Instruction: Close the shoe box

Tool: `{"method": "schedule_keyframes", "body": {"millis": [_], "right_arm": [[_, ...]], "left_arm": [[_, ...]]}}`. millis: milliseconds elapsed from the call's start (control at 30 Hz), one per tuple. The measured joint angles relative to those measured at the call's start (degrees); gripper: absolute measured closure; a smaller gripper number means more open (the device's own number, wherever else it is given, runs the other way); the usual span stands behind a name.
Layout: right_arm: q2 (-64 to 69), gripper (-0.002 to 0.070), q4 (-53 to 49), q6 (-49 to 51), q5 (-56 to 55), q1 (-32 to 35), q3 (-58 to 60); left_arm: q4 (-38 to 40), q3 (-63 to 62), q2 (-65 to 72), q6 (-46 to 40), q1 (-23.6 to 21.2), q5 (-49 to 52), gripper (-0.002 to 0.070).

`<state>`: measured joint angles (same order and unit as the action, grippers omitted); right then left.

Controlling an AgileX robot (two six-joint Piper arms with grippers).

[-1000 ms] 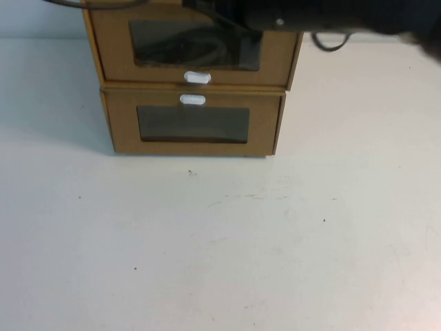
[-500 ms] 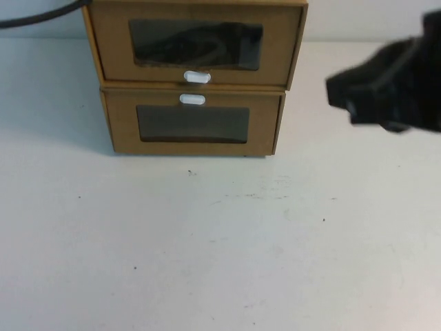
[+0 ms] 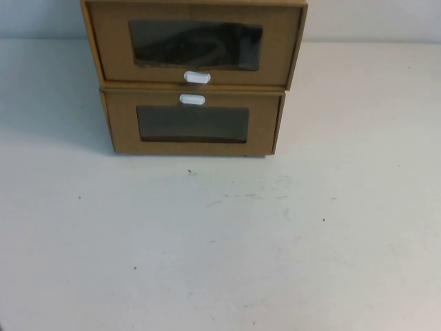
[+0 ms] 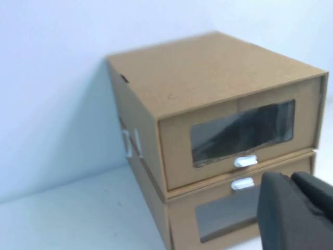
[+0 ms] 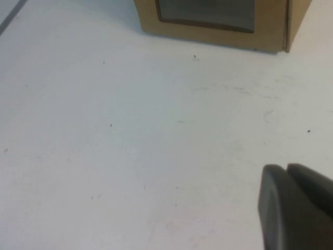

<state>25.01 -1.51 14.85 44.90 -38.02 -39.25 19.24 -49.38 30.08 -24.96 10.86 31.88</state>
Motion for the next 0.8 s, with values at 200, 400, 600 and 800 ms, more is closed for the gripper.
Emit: {"method": "schedule_keyframes", "body": {"millis": [200,400,600,800], "right_arm": [[-11.76,0.0687,0.11,0.13,-12.64,0.0,12.15],[-16.56,0.0687,1.51,0.21,-22.7,0.0,23.6],[-16.66,0.0687,6.24,0.21,-31.26,0.0,35.89],[-16.66,0.0687,7.48,0.21,-34.15,0.0,40.74]], "left_arm": [[0.59,20.05,-24.65,0.0,0.0,-10.01,0.0677],[1.51,30.45,-30.91,0.12,0.0,-9.83,0.0677],[2.12,37.09,-30.91,0.34,0.0,-8.54,0.0677],[2.21,41.61,-30.91,0.34,0.0,-11.58,0.0677]]}}
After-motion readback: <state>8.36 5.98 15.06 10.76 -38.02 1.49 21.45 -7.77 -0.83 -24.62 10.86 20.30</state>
